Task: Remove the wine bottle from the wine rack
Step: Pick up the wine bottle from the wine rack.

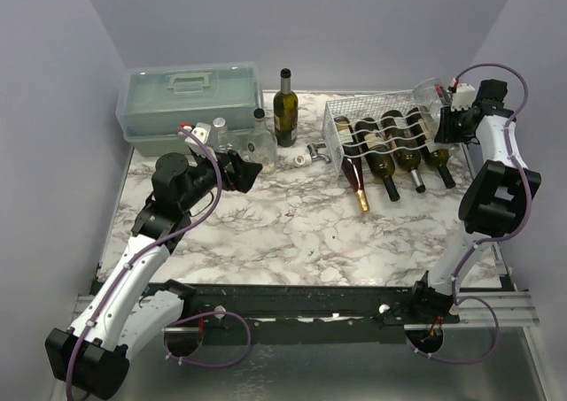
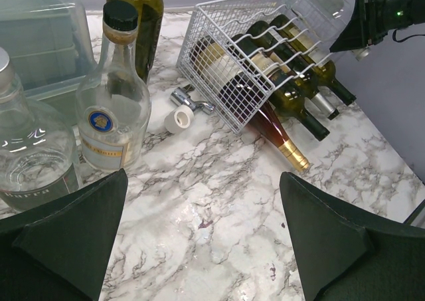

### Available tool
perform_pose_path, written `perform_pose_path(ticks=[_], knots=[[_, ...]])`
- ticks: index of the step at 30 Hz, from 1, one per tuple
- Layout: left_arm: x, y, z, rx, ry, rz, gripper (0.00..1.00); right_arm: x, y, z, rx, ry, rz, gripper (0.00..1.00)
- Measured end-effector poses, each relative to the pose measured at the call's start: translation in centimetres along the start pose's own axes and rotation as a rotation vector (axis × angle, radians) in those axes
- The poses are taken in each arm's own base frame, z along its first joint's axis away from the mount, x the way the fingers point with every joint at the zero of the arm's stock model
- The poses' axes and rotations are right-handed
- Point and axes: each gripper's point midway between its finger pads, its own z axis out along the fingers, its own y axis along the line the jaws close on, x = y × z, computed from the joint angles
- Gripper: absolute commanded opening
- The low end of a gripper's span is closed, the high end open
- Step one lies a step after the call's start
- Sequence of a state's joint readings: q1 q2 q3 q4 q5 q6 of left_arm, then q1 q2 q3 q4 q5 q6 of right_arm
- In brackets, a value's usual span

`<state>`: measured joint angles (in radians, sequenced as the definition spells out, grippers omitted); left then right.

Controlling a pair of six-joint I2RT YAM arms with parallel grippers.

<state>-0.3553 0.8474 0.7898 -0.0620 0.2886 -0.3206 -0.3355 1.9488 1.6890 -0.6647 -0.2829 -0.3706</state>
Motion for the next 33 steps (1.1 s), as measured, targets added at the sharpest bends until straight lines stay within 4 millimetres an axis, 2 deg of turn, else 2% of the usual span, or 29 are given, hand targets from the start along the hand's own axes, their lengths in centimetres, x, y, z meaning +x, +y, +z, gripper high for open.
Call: perform_pose_path(ticks=[3,7,19,26,33], knots=[[0.1,0.0,0.0,-0.001,0.002,-0.001,0.99,0.1,-0.1,0.0,-0.009,-0.003,-0.009,0.14],[0.1,0.1,0.1,-0.001,0.005,-0.001,0.99,0.1,-0.1,0.0,-0.012,-0.005,-0.009,0.01],[0.2,0.1,0.2,-0.002,0.007,-0.002,0.99,-0.1,0.1,-0.2,-0.034,-0.046,-0.008,0.00],[0.2,0.1,0.2,-0.002,0.007,-0.002,0.99,-0.6,0.3,-1.3,-0.035,-0.070,-0.003,0.00],[0.2,0.1,0.1,-0.002,0.007,-0.002,0.99,-0.3,0.6,-2.0,-0.040,-0.057,0.015,0.00]])
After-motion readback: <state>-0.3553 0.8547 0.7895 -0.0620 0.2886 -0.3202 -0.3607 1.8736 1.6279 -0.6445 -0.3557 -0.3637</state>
